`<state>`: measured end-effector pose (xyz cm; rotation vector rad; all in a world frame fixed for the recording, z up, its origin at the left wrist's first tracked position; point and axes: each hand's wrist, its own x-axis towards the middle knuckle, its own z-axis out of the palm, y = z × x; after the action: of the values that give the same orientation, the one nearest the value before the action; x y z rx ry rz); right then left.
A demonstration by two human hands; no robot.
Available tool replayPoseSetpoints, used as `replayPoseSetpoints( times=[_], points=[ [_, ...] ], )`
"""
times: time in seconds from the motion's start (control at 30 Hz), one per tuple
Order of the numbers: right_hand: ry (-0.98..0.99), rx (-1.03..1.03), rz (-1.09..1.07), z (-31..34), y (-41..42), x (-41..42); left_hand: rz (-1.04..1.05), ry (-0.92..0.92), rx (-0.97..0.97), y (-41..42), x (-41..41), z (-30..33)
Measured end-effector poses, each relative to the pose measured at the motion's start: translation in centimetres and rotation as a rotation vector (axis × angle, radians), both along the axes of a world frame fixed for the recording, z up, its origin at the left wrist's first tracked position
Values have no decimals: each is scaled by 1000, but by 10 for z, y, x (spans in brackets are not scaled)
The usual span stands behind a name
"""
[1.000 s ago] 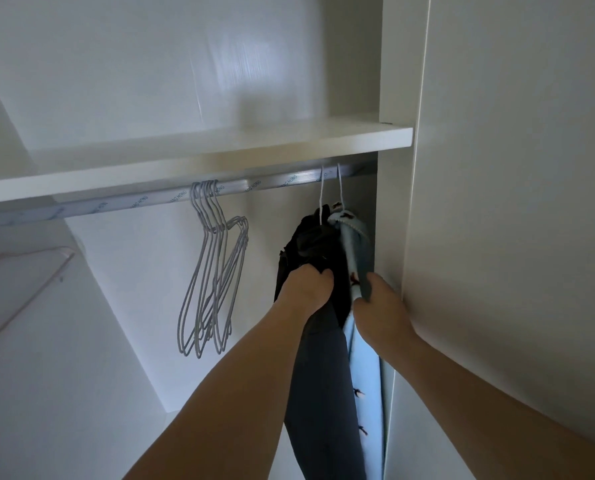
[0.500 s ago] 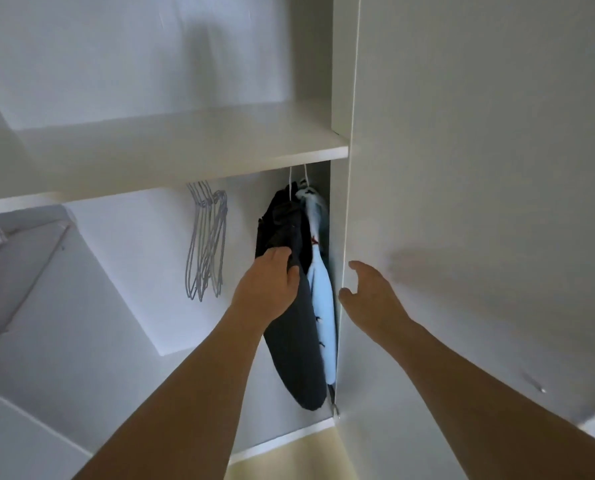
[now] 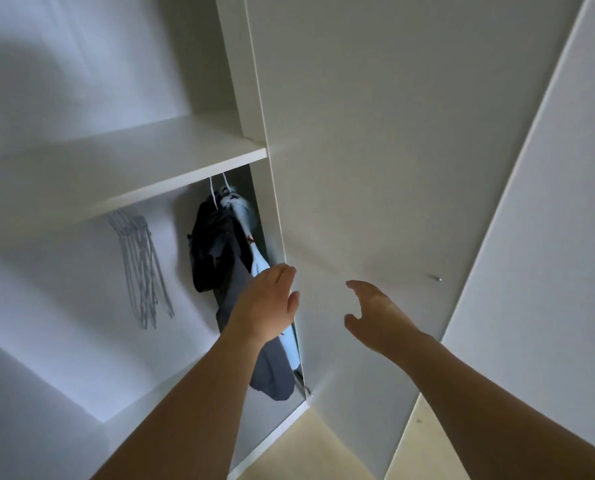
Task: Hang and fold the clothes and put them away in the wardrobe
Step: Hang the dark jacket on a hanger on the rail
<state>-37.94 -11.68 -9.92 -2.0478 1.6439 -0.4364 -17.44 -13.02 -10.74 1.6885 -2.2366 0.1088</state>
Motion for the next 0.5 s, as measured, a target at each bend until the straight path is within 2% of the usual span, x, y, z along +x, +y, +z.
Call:
replayPoseSetpoints(
  times=[0.23,0.5],
  points=[
    [1,0,-129,13,59,-57,-138,-17,-10,26,-58,17],
    [35,-44,-221,22,168,-156,-243,23,-71,116,-155,23]
  ],
)
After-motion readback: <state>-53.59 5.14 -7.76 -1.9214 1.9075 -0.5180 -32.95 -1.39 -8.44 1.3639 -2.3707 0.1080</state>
